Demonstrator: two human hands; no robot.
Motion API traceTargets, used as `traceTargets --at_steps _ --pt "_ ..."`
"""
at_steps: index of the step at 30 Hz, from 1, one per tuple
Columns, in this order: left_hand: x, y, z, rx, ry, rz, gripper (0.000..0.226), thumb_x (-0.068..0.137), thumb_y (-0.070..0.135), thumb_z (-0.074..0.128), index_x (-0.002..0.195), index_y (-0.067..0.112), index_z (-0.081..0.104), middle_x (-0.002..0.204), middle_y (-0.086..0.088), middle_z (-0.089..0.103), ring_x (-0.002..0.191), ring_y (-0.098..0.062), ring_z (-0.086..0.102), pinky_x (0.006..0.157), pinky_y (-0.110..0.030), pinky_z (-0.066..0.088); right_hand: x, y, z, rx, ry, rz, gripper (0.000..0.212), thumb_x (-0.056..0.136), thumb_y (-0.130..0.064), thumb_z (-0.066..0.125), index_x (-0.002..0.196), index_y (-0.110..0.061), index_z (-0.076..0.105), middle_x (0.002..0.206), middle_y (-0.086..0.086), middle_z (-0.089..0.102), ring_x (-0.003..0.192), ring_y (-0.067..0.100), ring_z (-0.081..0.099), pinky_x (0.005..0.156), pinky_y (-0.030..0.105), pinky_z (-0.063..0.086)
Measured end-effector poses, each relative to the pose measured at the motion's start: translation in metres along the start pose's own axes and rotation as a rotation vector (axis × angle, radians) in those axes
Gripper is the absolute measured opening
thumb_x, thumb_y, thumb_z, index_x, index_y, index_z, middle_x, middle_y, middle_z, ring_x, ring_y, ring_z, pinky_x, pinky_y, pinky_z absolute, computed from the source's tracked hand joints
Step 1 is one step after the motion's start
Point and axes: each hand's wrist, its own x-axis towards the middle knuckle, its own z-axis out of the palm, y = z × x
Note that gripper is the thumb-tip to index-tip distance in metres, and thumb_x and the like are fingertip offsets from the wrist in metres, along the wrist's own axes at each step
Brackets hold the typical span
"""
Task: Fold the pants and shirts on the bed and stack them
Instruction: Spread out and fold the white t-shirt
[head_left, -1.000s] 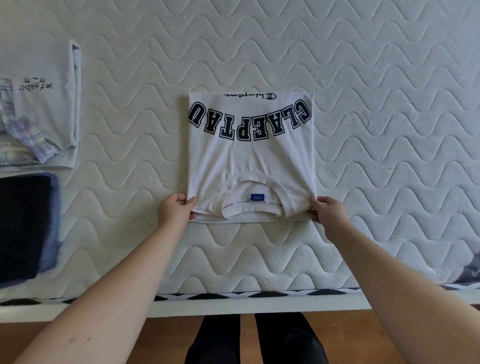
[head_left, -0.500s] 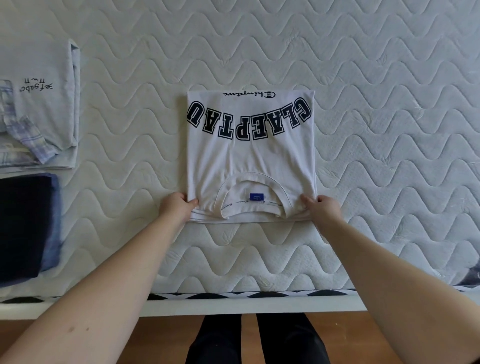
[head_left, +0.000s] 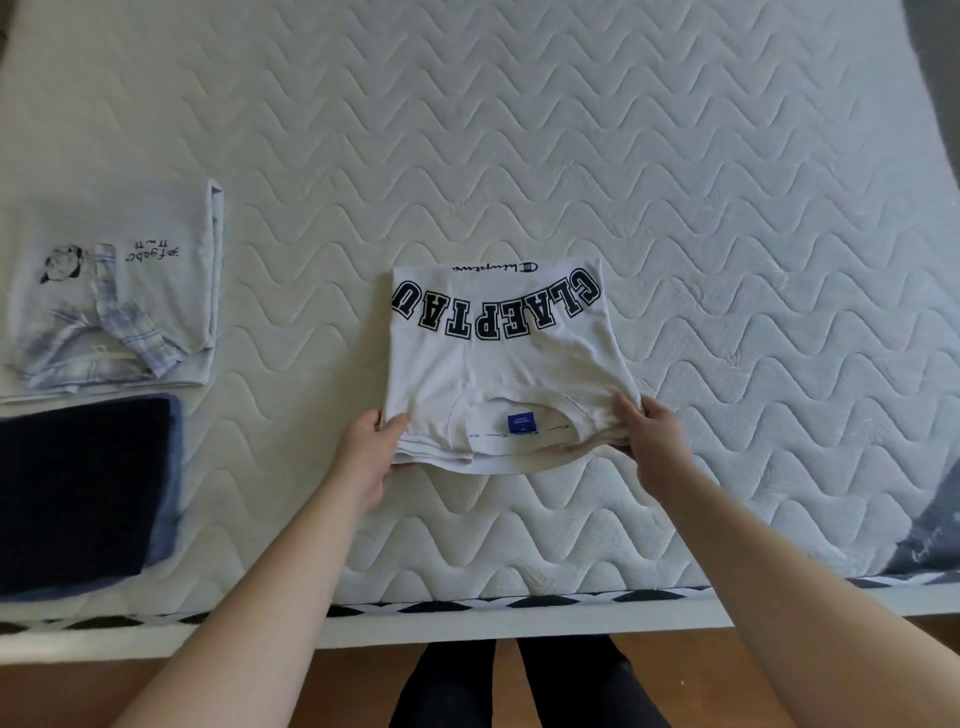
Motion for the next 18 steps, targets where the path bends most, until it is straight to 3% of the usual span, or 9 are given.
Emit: traceTargets --at_steps 4,11,16,18 --pt "-0.048 0.047 -0.024 -0.051 -0.012 0.056 0.01 0.095 0.018 0.059 0.086 0.017 0.064 0.07 0.001 0.071 0.057 -0.01 0.067 0.048 -0.024 0.052 -0.045 -0.052 -0.003 0.018 -0.005 -0.045 0.013 0.095 -0.023 0.064 0.096 -0.011 0.069 0.074 0.003 0.071 0.059 0.011 0.068 0.052 0.022 0.054" --pt "-0.139 0.092 -0.087 -0.065 -0.02 0.135 0.008 0.093 0.021 0.061 0.094 0.018 0.069 0.085 -0.006 0.073 0.071 -0.02 0.069 0.061 -0.029 0.054 -0.142 -0.097 -0.012 0.053 -0.076 -0.086 0.014 0.095 -0.019 0.064 0.095 -0.007 0.069 0.068 0.001 0.069 0.058 0.012 0.064 0.054 0.023 0.053" --pt "-0.19 0.093 -0.124 -0.094 -0.033 0.151 0.009 0.094 0.016 0.061 0.092 0.016 0.07 0.079 -0.004 0.074 0.068 -0.017 0.069 0.057 -0.026 0.053 -0.205 -0.091 -0.009 0.092 -0.096 -0.068 0.016 0.095 -0.018 0.064 0.1 -0.004 0.069 0.083 0.01 0.072 0.073 0.02 0.067 0.068 0.03 0.055" --pt "-0.206 0.09 -0.139 -0.116 -0.023 0.153 0.009 0.094 0.015 0.061 0.092 0.014 0.069 0.078 -0.005 0.074 0.069 -0.018 0.068 0.058 -0.026 0.054 -0.226 -0.088 -0.004 0.088 -0.116 -0.061 0.015 0.095 -0.018 0.063 0.096 -0.004 0.069 0.075 0.006 0.071 0.068 0.017 0.066 0.063 0.027 0.055"
